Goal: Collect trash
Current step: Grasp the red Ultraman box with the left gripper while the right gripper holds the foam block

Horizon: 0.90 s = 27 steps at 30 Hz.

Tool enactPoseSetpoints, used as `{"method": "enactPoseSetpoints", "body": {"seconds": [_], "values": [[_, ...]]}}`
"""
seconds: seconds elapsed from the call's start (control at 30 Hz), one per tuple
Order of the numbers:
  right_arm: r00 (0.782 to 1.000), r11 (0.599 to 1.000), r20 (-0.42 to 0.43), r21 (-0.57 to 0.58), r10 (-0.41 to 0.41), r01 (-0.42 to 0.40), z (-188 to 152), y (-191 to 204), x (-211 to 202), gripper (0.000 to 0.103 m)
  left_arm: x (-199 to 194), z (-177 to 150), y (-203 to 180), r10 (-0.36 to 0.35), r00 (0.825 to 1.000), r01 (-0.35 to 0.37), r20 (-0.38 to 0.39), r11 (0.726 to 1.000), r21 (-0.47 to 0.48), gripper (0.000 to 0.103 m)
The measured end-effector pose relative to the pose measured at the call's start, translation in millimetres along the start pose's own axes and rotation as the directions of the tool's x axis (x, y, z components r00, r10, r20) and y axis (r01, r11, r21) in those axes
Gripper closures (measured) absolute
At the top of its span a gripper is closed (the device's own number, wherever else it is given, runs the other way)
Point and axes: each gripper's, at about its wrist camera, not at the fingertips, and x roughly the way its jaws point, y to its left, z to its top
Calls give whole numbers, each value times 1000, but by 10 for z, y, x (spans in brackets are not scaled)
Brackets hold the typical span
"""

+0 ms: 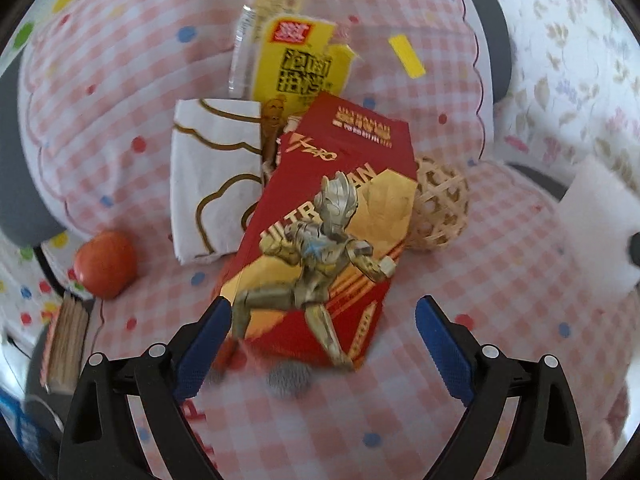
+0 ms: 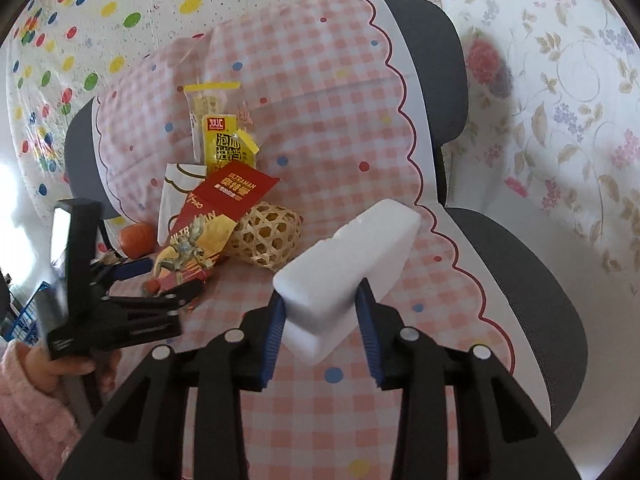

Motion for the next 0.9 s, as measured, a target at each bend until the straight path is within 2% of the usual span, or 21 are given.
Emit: {"method": "enactPoseSetpoints", "body": {"seconds": [0.23, 0.33, 0.4, 0.5, 0.6, 0.73, 0.77, 0.8, 0.83, 0.87, 0.9], "values": [[1000, 1000, -16, -12, 26, -26, -9, -11, 93, 67, 246, 155, 30, 37, 999, -36, -12, 996, 80, 11], [999, 999, -18, -13, 31, -31, -18, -5, 108, 67, 308, 159, 40, 32, 999, -29, -31, 997, 68, 11], [1000, 999, -11, -20, 27, -27, -24, 7, 94, 67, 283, 144, 48, 41, 999, -40, -23, 999, 36, 12], [999, 999, -10, -20, 35, -35, -34, 25, 66, 67, 213, 113, 12, 58, 998, -58, 8, 997, 40, 18], [999, 999, -6, -20, 37, -37, -57, 36, 2, 67, 111, 97, 38, 16, 1000, -16, 23, 1000, 0, 20], [999, 999, 8, -23, 37, -37, -108, 37, -152, 67, -249, 8, 41, -14, 996, 17, 91, 999, -36, 22], [999, 999, 13, -23, 38, -37, -125, 32, -200, 67, -363, -23, 25, -26, 994, 30, 109, 999, -37, 30], [999, 999, 18, -21, 39, -39, -141, 29, -251, 67, -454, -46, 20, -36, 992, 40, 119, 999, -37, 29], [999, 999, 22, -19, 41, -40, -150, 29, -285, 67, -589, -78, -1, -60, 989, 66, 135, 997, -41, 64], [999, 999, 28, -16, 44, -44, -167, 24, -334, 67, -664, -106, -13, -75, 988, 82, 132, 996, -47, 74], [998, 999, 34, -14, 48, -48, -186, 19, -384, 67, -722, -140, -30, -90, 988, 98, 127, 994, -54, 74]]}}
